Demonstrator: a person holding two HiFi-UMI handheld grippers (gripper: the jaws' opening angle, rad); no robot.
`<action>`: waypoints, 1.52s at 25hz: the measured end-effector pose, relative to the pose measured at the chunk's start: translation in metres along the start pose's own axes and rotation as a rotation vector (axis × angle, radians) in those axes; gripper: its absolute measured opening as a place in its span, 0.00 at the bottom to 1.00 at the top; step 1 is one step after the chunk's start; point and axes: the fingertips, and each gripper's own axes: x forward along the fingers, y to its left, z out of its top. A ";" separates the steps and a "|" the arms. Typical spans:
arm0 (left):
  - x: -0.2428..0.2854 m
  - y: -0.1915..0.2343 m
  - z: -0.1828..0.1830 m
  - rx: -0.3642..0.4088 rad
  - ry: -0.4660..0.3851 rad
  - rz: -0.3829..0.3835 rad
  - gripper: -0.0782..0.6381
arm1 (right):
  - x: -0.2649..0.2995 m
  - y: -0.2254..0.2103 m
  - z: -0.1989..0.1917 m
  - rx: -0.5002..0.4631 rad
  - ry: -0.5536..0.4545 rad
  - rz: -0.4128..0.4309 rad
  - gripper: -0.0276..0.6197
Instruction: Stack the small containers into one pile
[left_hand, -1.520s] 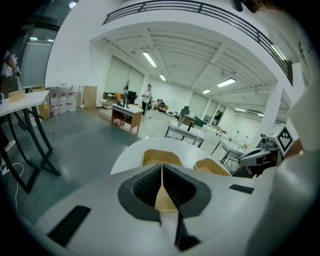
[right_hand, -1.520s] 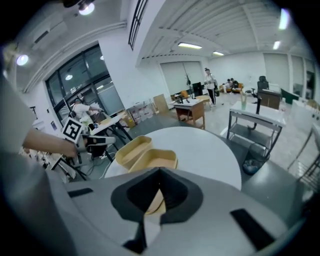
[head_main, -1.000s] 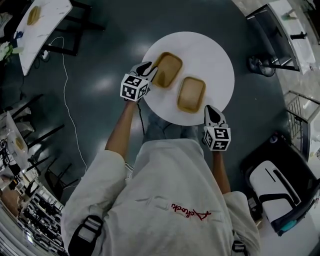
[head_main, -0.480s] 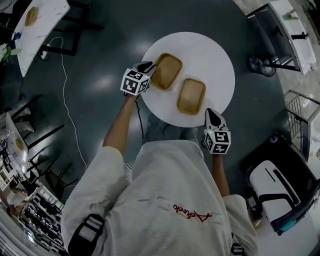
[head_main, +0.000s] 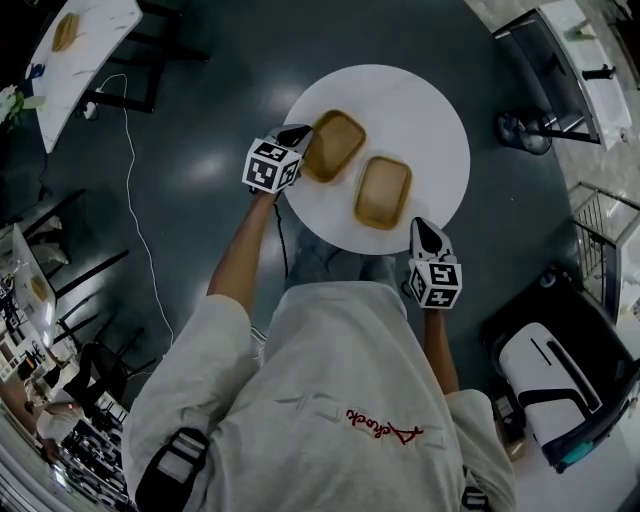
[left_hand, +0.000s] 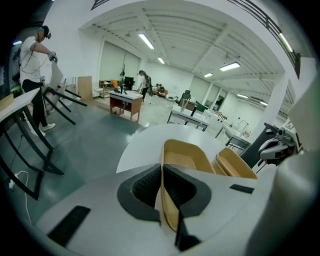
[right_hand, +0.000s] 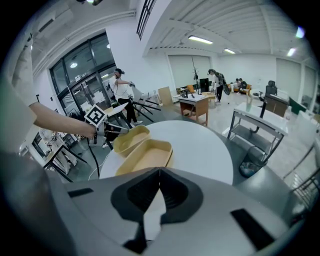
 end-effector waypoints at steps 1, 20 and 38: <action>-0.004 -0.001 0.002 -0.002 -0.011 0.004 0.14 | -0.001 0.000 0.000 0.000 -0.002 0.001 0.08; -0.111 -0.062 0.042 -0.124 -0.303 0.030 0.14 | -0.016 0.018 0.010 -0.029 -0.066 0.023 0.08; -0.082 -0.178 0.021 -0.418 -0.358 -0.145 0.14 | -0.052 -0.026 -0.002 -0.012 -0.087 -0.027 0.08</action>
